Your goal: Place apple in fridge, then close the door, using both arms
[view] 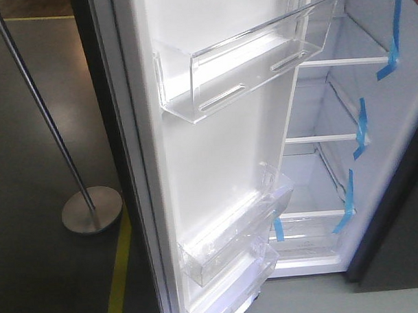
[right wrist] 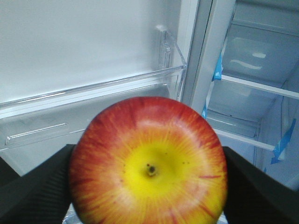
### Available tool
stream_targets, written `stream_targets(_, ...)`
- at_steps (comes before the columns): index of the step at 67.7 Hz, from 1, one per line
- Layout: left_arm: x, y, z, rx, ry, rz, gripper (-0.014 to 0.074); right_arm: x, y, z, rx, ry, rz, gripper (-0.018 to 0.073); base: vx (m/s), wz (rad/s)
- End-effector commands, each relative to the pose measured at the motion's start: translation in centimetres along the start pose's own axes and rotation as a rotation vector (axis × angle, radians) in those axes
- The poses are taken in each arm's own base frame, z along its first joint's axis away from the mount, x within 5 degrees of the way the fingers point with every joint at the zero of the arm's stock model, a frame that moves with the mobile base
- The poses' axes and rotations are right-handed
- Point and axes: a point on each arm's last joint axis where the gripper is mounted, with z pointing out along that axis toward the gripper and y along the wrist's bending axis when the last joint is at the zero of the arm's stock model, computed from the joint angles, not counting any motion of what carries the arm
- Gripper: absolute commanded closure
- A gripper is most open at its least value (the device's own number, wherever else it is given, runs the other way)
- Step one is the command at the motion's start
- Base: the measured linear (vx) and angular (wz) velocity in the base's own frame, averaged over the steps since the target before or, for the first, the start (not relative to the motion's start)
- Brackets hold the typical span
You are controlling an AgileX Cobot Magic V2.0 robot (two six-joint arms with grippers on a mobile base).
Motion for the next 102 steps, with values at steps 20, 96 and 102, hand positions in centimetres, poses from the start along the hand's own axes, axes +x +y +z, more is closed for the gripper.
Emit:
stream_targets(20,-0.23,-0.15,-0.07,0.016,-0.069,-0.006,0.0604,-1.16,0.4,-1.43,0.017,-0.119,-0.013,0.0468,0.0,0.0)
stream_targets(96,-0.23,-0.15,-0.07,0.016,-0.069,-0.006,0.0604,-1.15,0.4,-1.43,0.016,-0.119,-0.013,0.0468,0.0,0.0)
stream_targets(102,-0.23,-0.15,-0.07,0.016,-0.069,-0.006,0.0604,-1.15,0.4,-1.43,0.016,-0.119,-0.013,0.0468,0.0,0.0)
